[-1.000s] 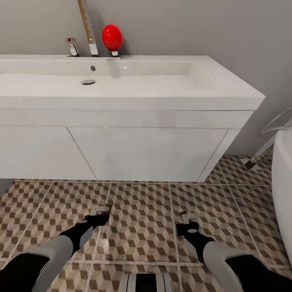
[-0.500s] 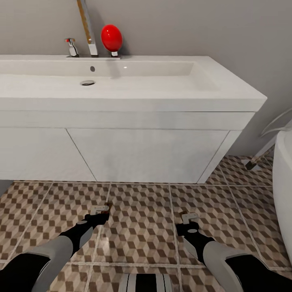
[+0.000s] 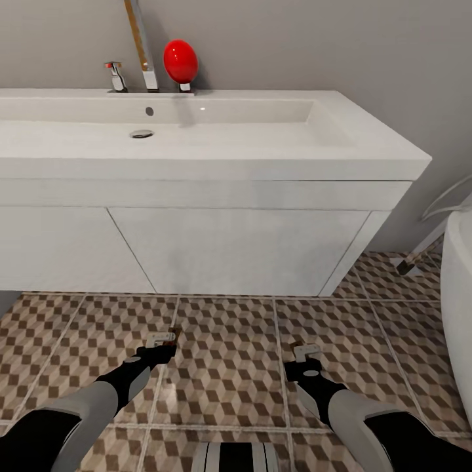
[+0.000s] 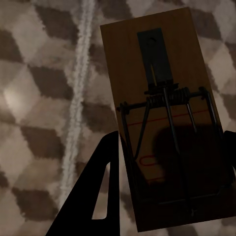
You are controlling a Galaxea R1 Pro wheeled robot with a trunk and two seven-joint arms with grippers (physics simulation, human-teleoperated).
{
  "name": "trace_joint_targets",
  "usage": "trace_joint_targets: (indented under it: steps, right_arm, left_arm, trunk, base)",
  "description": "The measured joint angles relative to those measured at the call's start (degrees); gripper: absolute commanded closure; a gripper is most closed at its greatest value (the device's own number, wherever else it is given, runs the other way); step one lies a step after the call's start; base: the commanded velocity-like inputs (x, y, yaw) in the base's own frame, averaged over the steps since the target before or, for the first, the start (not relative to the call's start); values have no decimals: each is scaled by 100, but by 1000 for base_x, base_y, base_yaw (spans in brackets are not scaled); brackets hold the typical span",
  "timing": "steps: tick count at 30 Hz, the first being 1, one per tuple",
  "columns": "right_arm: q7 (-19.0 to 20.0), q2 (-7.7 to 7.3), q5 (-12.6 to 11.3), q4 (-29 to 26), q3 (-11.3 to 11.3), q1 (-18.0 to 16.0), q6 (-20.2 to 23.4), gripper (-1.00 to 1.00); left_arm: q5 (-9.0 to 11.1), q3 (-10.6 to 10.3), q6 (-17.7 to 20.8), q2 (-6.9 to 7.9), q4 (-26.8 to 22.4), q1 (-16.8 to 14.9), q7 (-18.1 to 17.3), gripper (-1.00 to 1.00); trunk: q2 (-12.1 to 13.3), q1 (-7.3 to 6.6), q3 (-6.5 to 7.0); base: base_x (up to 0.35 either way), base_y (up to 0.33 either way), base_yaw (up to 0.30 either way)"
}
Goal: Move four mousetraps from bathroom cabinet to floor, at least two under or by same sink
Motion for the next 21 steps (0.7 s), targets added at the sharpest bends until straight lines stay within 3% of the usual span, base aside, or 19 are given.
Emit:
trace_joint_targets:
  steps: [7,16,21]
  right_arm:
    - [2,0,0,0,3,0,0,100]
    - [-1,0,0,0,3,0,0,100]
    - [-1,0,0,0,3,0,4,100]
  left_arm:
    - [20,8,4,1,2,-1,211,100]
    - [24,11,0,6,2,-1,239,100]
    - [23,11,-4,6,7,-1,247,100]
  trunk:
    - [0,-3,0]
    - [0,-3,0]
    - [0,-1,0]
  base:
    - [209,0,0]
    - [296,0,0]
    - [144,0,0]
